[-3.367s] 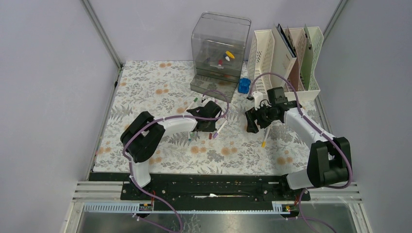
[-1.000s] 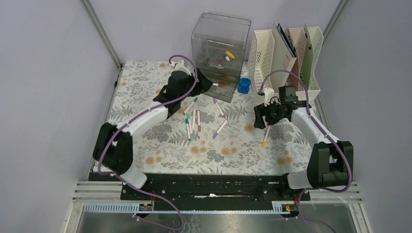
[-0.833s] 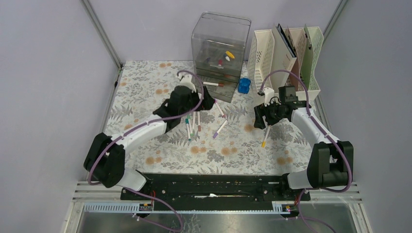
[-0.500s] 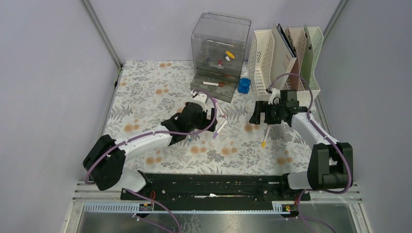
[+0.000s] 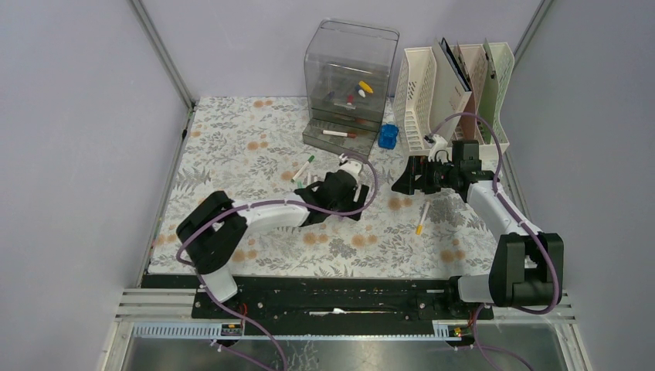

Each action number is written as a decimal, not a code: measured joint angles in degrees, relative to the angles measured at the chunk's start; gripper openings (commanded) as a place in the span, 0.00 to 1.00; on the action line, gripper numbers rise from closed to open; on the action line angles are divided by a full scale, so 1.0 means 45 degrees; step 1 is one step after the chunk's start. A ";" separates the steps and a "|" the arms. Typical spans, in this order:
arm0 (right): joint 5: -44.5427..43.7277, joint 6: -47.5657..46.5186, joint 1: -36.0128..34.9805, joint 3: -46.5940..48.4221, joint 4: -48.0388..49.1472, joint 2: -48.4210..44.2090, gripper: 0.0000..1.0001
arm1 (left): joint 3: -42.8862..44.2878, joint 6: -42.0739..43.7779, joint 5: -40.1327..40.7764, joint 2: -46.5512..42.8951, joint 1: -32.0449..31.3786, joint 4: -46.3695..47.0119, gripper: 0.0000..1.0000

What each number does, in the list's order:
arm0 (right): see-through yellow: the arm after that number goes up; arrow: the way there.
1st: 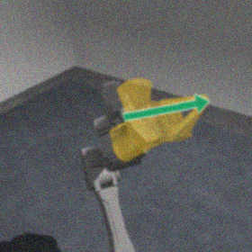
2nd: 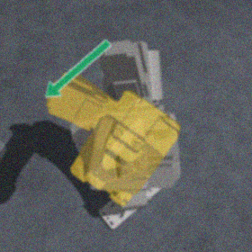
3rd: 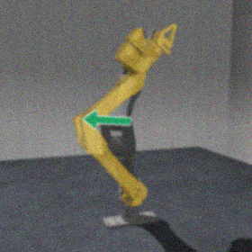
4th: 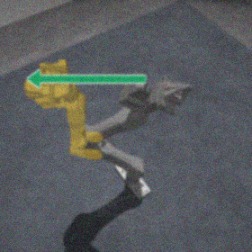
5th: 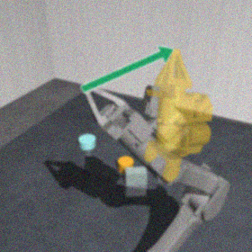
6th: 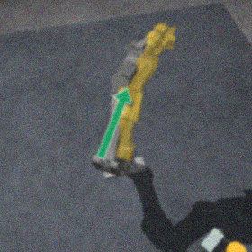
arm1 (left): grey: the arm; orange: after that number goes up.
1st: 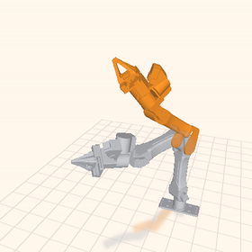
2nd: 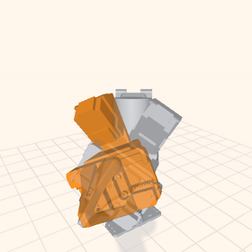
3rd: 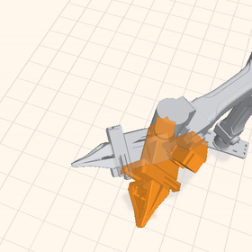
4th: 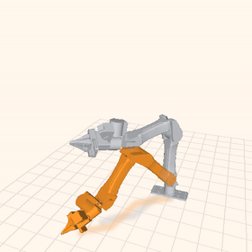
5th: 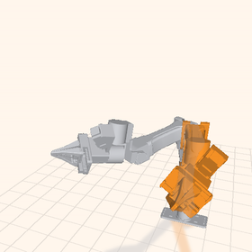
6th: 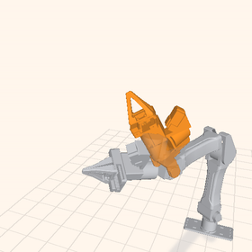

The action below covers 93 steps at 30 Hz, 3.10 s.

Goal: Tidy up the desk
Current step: Pick up the stationery from the center of the board, then place the stationery in the drawer.

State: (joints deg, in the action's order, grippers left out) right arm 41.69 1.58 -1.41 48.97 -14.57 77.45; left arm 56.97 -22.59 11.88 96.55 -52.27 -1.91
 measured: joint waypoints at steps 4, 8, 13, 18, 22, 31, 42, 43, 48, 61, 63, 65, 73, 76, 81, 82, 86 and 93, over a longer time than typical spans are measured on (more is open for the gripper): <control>0.0000 -0.0058 0.0029 0.0000 -0.0015 -0.0015 1.00 | 0.1064 0.0039 0.0398 0.1122 -0.0194 -0.0811 0.61; 0.0000 -0.0092 0.0068 0.0000 -0.0034 -0.0015 1.00 | 0.1821 0.0151 0.0928 0.1919 -0.0321 -0.1443 0.55; 0.0010 -0.0097 0.0078 0.0000 -0.0034 -0.0015 1.00 | 0.2283 0.0311 0.1161 0.2628 -0.0398 -0.1909 0.47; 0.0049 -0.0097 0.0078 0.0000 -0.0039 -0.0015 1.00 | 0.2628 0.0427 0.1166 0.3157 -0.0398 -0.2040 0.31; 0.0253 -0.0097 0.0078 0.0000 -0.0034 -0.0015 1.00 | 0.2895 0.0447 0.1069 0.3410 -0.0398 -0.2016 0.13; 0.0529 -0.0189 0.0078 0.0000 -0.0034 -0.0015 1.00 | 0.2934 0.0398 0.1025 0.3434 -0.0398 -0.1977 0.00; 0.2108 -0.0699 0.0073 0.0000 -0.0039 -0.0015 1.00 | 0.0330 -0.1248 -0.1005 0.0695 0.0117 -0.0209 0.00; 0.2030 -0.0685 0.0049 0.0005 -0.0044 -0.0015 1.00 | -0.0010 -0.1540 -0.1292 0.0291 0.0291 0.0160 0.00; -0.0704 -0.0500 -0.0631 0.0593 -0.0403 0.0087 1.00 | -0.1996 -0.3468 -0.2710 -0.1676 0.1297 0.2943 0.00; -0.3143 0.0413 -0.2001 0.3745 -0.0568 0.2691 1.00 | -0.3643 -0.7315 -0.3701 -0.2375 0.1885 0.7854 0.00; -0.3152 0.0432 -0.2438 0.3745 -0.0627 0.2696 1.00 | -0.3643 -0.7669 -0.3716 -0.2375 0.1899 0.8364 0.00; -0.3147 0.0432 -0.2773 0.3745 -0.0631 0.2696 1.00 | -0.3648 -0.7980 -0.3759 -0.2375 0.1933 0.8791 0.00; -0.3162 0.0437 -0.3021 0.3764 -0.0651 0.2696 1.00 | -0.3740 -0.8743 -0.3939 -0.2341 0.1967 0.9821 0.00; -0.3162 0.0437 -0.3021 0.3910 -0.0665 0.2696 1.00 | -0.3939 -0.8908 -0.3934 -0.2341 0.1991 1.0015 0.00; 0.0102 0.1661 -0.3016 0.4648 -0.0452 0.2725 1.00 | -0.4245 -0.9151 -0.3915 -0.2341 0.2098 1.0132 0.00; 0.0627 0.1734 -0.3031 0.4906 -0.0442 0.2725 1.00 | -0.4284 -0.9209 -0.3915 -0.2341 0.2103 1.0146 0.00; 0.1763 0.1773 -0.3075 0.5435 -0.0340 0.2710 1.00 | -0.4439 -0.9403 -0.3920 -0.2341 0.2137 1.0375 0.00; 0.3026 0.2705 -0.3123 0.5319 0.0024 0.2710 0.99 | -0.4459 -0.9462 -0.3954 -0.2254 0.2137 1.0841 0.00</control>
State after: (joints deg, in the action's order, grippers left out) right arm 55.31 13.76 -15.46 72.90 -14.46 89.65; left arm 36.91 -65.17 -5.91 86.41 -42.65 46.87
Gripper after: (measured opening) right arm 0.994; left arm 0.058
